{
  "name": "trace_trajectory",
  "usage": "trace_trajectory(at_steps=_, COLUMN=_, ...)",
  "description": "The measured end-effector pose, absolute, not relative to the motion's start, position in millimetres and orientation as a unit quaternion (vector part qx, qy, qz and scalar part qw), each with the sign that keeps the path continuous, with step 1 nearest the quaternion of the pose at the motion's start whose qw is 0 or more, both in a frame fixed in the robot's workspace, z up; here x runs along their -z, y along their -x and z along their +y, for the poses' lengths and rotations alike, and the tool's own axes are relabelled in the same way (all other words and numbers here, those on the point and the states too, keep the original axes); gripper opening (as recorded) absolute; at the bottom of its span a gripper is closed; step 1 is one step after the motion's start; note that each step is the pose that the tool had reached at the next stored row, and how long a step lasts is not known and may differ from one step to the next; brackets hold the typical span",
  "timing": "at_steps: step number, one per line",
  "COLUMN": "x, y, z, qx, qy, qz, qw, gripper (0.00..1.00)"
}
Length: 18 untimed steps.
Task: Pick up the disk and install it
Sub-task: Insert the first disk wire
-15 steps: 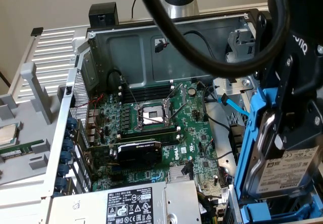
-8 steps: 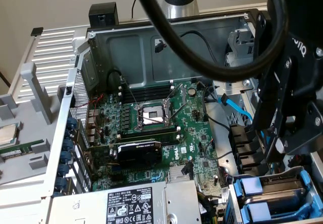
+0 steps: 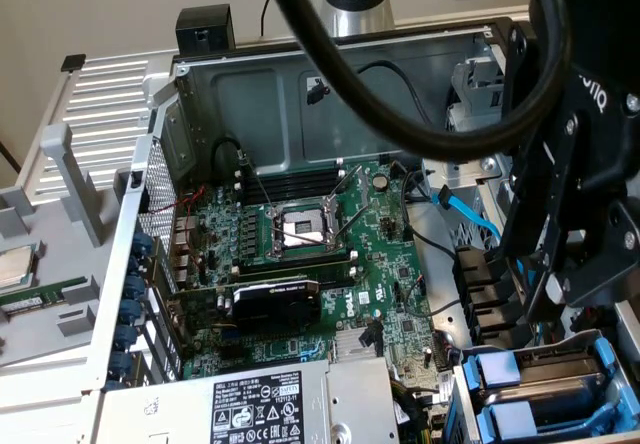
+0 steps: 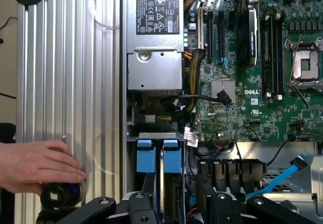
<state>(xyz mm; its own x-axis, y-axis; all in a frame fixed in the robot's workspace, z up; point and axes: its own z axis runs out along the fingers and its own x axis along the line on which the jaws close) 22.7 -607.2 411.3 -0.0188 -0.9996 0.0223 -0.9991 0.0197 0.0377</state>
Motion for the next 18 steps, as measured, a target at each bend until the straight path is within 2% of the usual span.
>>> trace_trajectory(at_steps=18, x=-411.8, y=-30.6, z=-600.7, qx=0.005, qy=-0.695, qz=-0.719, qw=0.02, gripper=0.45)
